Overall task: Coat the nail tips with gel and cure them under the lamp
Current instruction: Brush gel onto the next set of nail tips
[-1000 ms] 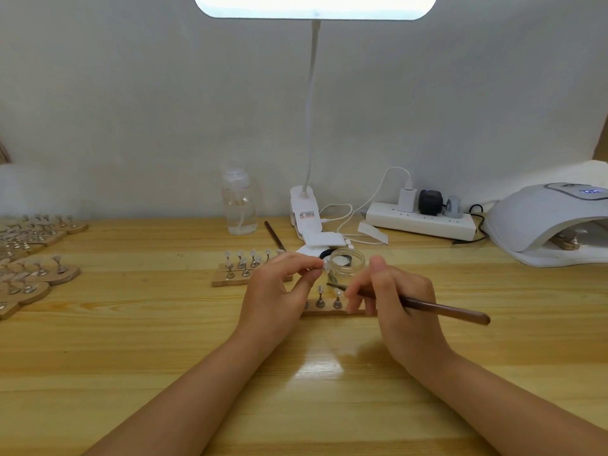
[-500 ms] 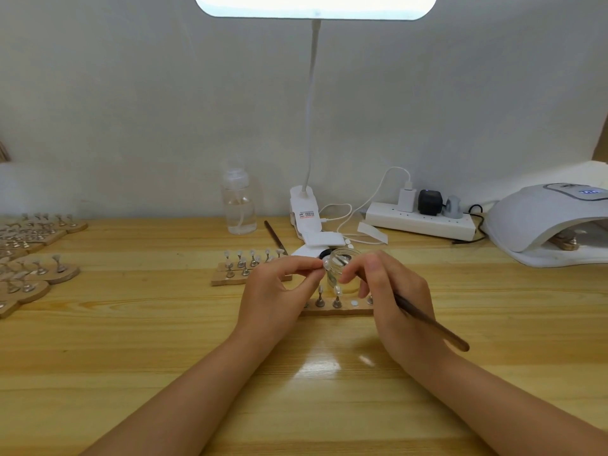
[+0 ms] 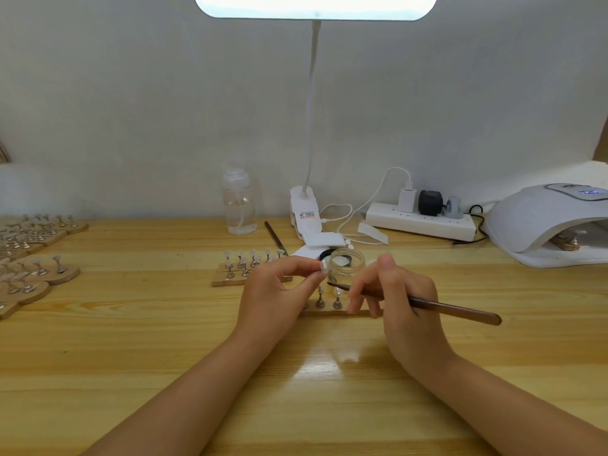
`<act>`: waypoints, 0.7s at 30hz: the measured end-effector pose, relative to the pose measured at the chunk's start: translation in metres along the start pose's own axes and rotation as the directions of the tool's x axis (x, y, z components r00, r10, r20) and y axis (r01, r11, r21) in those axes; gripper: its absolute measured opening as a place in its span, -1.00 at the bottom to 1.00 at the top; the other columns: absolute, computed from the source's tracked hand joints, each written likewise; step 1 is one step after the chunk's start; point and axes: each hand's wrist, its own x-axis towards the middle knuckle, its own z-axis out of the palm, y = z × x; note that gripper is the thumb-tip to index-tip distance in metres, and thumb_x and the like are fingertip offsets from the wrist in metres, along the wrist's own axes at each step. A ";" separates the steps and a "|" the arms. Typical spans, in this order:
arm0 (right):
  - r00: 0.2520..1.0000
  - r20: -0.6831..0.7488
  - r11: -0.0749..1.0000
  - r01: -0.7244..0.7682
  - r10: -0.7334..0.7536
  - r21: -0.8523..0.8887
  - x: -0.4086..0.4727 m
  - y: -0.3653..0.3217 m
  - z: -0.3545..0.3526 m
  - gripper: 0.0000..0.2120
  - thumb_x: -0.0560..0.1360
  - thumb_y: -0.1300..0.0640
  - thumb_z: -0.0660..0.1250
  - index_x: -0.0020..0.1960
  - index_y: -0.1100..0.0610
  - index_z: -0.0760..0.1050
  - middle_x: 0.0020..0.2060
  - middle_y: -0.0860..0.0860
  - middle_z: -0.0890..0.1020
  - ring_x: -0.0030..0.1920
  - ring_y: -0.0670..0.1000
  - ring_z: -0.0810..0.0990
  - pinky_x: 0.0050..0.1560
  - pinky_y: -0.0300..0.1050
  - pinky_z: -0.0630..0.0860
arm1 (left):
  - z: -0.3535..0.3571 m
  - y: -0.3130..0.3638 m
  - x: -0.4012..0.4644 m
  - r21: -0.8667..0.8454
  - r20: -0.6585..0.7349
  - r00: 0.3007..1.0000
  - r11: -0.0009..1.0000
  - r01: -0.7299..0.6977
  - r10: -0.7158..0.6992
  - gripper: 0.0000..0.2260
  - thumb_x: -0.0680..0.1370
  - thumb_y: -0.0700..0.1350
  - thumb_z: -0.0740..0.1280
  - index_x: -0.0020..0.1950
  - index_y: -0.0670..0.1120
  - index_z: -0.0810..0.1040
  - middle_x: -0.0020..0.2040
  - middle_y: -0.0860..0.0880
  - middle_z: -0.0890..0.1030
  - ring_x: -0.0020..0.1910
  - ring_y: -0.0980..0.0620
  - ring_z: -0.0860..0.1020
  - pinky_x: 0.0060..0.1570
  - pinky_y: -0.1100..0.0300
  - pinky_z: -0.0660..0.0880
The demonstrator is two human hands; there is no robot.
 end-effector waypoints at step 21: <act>0.999 -0.031 0.999 -0.035 0.034 -0.030 0.003 -0.004 -0.001 -0.58 0.48 -0.09 0.01 -0.31 0.11 0.51 -0.35 0.05 0.61 -0.50 -0.08 0.43 -0.43 -0.39 0.36 | 0.000 -0.001 0.000 0.010 0.016 1.000 1.000 -0.011 0.011 -0.77 0.38 -0.17 0.45 -0.23 0.19 0.57 -0.30 0.38 0.58 -0.15 0.34 0.55 -0.02 0.36 0.46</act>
